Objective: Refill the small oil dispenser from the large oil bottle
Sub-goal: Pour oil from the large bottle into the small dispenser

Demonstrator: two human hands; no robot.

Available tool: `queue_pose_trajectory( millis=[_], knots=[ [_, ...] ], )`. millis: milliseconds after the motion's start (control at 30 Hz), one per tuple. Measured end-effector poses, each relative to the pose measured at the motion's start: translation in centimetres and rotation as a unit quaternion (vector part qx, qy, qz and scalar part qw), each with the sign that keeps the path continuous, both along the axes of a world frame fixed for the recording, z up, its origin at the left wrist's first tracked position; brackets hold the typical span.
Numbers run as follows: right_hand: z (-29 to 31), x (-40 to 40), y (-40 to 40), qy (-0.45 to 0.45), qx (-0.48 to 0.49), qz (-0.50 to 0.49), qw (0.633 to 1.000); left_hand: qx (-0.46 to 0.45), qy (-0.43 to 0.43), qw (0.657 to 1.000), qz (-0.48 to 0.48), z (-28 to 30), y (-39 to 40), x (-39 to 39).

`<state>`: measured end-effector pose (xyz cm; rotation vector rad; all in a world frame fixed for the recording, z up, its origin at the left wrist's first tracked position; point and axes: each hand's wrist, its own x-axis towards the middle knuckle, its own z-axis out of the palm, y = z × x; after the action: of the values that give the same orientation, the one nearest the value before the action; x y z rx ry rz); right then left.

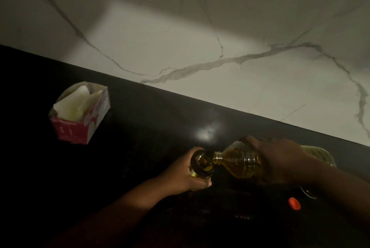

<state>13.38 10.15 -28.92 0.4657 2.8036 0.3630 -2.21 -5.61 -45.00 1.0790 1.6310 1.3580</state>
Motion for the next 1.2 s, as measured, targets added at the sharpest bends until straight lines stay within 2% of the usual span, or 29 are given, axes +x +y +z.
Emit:
queue_pose_trajectory(
  millis=[1200],
  knots=[
    [-0.12, 0.03, 0.13, -0.008, -0.006, 0.000, 1.000, 0.015, -0.005, 1.000, 0.004, -0.16, 0.16, -0.01]
  ],
)
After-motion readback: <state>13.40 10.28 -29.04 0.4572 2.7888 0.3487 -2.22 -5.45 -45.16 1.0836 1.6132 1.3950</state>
